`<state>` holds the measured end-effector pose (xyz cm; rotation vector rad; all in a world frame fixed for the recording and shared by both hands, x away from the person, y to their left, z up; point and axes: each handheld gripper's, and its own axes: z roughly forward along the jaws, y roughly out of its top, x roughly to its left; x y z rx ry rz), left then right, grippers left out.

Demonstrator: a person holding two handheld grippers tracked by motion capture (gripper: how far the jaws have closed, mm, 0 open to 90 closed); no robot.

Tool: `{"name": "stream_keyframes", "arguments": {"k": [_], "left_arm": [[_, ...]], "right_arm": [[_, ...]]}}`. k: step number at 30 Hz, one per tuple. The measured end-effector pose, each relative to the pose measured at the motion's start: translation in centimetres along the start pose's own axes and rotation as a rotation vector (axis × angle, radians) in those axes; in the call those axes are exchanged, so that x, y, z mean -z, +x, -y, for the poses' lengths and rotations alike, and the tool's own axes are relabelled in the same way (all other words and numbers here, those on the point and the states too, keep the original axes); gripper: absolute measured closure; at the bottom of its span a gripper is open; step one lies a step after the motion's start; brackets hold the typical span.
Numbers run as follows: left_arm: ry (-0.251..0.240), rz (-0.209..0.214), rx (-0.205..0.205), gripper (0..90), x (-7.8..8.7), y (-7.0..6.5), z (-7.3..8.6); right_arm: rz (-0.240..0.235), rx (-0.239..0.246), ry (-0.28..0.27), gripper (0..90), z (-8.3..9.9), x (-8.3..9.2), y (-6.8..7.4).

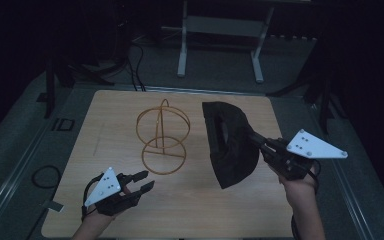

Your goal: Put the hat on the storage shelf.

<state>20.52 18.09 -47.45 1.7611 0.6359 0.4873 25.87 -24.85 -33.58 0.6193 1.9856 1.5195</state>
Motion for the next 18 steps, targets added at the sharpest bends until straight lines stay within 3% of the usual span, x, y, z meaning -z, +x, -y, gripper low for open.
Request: {"name": "stream_keyframes", "arguments": {"k": [4, 8, 12, 15, 18], "left_arm": [[-0.01, -0.029, 0.018, 61.2, 0.6, 0.4, 1.2], [0.001, -0.057, 0.017, 55.0, 1.0, 0.5, 2.5], [-0.007, -0.085, 0.039, 37.1, 1.5, 0.6, 3.5], [-0.011, -0.156, 0.049, 19.8, 1.8, 0.7, 4.2], [0.001, -0.192, 0.058, 5.4, 2.1, 0.8, 4.8]], "right_arm": [[0.018, -0.01, -0.005, 88.4, -0.9, -1.2, -0.5], [0.03, -0.012, 0.004, 88.3, -1.8, -2.9, -0.9], [0.028, -0.008, 0.023, 88.3, -2.8, -4.7, -1.1], [0.026, 0.001, 0.044, 88.3, -3.3, -6.2, -1.0], [0.017, 0.01, 0.063, 88.3, -3.7, -7.7, -0.8]]}}
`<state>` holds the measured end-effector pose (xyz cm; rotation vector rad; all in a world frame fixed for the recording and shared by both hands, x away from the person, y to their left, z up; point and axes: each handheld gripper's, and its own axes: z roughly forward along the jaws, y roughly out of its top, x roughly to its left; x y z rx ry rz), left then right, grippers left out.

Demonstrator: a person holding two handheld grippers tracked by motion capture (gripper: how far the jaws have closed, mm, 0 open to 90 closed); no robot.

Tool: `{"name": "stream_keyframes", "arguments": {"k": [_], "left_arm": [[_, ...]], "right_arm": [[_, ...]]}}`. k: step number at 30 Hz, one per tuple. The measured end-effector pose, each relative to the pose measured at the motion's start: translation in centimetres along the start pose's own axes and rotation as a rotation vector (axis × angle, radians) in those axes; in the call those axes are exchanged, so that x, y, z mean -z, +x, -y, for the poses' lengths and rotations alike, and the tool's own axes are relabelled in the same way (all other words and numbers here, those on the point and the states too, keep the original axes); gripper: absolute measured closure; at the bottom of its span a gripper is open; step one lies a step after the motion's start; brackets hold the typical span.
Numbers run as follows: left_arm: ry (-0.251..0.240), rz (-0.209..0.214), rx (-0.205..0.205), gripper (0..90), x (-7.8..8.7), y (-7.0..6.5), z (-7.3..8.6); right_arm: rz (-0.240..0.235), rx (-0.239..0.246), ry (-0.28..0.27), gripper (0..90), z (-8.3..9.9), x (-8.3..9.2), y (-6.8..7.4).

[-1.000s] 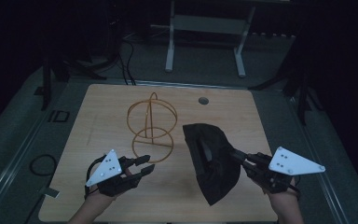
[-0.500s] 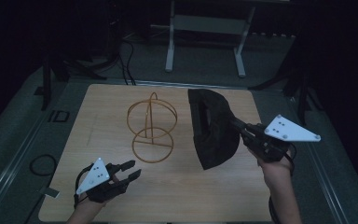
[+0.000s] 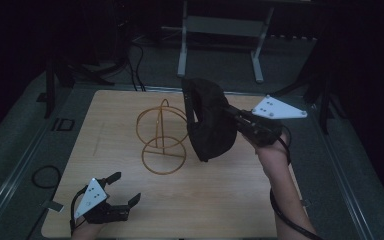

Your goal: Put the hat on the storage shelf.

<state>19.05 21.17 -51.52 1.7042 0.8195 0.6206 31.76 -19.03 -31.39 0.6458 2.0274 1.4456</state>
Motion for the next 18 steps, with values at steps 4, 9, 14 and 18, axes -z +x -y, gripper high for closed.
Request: {"name": "stream_keyframes", "arguments": {"k": [4, 9, 14, 18], "left_arm": [[0.013, -0.005, 0.028, 1.9, 0.4, 0.4, 1.0], [0.012, -0.03, 0.055, 2.0, 0.7, 0.9, 1.7], [-0.013, -0.064, 0.047, 2.0, 0.9, 0.9, 1.8], [-0.007, -0.059, 0.06, 2.0, 0.8, 1.1, 2.0]], "right_arm": [[-0.022, 0.015, 0.021, 88.3, -0.7, -1.6, 0.6], [-0.057, 0.028, 0.048, 88.3, -1.1, -3.4, 1.4], [-0.099, 0.047, 0.071, 88.2, -1.4, -5.1, 2.4], [-0.121, 0.052, 0.082, 88.2, -1.5, -6.0, 2.9]]}}
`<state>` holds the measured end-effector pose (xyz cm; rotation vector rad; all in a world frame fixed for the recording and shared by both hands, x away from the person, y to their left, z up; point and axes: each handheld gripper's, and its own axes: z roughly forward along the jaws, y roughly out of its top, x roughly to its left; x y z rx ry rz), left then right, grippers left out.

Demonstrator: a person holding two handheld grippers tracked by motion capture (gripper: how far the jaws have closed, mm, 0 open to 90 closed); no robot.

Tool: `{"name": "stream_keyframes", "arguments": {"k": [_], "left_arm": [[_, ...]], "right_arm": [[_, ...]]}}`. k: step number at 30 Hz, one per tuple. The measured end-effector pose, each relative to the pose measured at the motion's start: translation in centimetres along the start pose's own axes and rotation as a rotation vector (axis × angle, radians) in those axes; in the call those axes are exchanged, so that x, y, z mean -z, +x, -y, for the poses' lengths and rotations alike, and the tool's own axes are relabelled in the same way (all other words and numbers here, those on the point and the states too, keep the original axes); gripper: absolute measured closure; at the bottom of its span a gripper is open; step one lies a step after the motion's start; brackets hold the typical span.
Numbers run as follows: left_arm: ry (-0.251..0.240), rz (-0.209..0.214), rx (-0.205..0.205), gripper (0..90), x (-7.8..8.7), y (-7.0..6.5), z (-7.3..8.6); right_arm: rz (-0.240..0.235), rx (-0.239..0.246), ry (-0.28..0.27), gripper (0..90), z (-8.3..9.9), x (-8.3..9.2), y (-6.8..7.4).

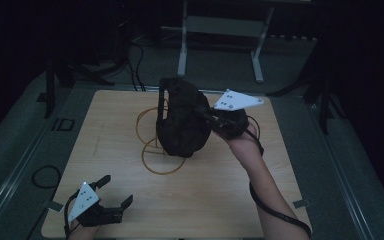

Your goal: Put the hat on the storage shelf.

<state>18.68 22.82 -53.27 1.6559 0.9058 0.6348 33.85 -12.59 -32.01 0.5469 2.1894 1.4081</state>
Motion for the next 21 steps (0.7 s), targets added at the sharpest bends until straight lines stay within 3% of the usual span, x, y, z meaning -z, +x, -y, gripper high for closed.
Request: {"name": "stream_keyframes", "arguments": {"k": [8, 21], "left_arm": [[0.024, 0.004, -0.013, 2.0, -0.4, -0.2, 0.4], [0.021, 0.003, -0.017, 2.1, -0.2, -0.3, 0.7]], "right_arm": [[-0.054, -0.007, 0.031, 88.1, -0.5, -2.9, 0.9], [-0.067, -0.013, 0.086, 87.9, -1.4, -6.8, 1.4]]}}
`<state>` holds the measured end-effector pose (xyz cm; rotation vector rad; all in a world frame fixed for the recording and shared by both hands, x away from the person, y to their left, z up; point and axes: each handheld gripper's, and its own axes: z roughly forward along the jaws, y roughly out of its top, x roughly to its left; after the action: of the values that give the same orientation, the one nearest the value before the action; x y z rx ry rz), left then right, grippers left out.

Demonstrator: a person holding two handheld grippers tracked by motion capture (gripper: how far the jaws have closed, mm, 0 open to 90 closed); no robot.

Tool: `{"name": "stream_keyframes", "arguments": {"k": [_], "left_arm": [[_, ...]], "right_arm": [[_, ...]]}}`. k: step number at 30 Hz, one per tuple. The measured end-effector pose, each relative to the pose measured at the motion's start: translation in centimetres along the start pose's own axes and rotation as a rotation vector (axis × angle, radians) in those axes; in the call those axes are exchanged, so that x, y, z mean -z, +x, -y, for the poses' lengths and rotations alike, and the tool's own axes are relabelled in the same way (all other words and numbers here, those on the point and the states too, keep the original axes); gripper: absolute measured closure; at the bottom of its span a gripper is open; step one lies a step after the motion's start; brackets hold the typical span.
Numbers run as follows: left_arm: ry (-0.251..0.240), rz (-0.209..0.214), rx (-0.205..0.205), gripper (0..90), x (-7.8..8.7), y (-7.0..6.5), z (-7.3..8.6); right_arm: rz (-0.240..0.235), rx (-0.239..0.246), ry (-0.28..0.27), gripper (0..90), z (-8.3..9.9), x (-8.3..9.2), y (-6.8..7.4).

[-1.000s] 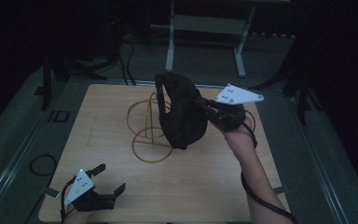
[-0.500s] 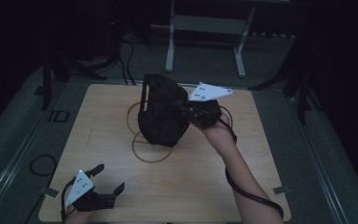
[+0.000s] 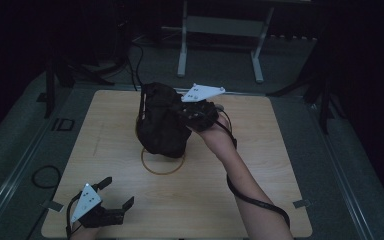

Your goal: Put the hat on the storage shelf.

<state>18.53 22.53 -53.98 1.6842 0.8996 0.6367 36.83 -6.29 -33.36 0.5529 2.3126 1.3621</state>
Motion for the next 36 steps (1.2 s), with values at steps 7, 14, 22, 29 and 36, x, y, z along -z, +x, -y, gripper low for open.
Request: {"name": "stream_keyframes", "arguments": {"k": [7, 14, 22, 29, 36], "left_arm": [[0.006, 0.011, -0.005, 2.1, -0.1, -0.2, 0.1], [0.01, 0.014, -0.003, 2.1, -0.2, -0.2, 0.2], [0.005, 0.017, 0.004, 2.1, -0.2, -0.2, 0.1], [0.002, 0.019, 0.008, 2.1, -0.2, -0.2, 0.1], [0.004, 0.019, 0.008, 2.1, -0.3, -0.3, 0.1]], "right_arm": [[-0.036, 0.005, 0.029, 75.1, -0.2, -1.2, 0.2], [-0.034, -0.012, 0.018, 64.0, 0.4, -1.7, 0.4], [-0.059, -0.029, -0.003, 53.8, 0.2, -1.0, 0.3], [-0.056, -0.033, -0.011, 38.8, 0.9, -0.2, 0.1], [-0.063, -0.059, -0.037, 28.3, 2.2, 1.1, -0.4]]}}
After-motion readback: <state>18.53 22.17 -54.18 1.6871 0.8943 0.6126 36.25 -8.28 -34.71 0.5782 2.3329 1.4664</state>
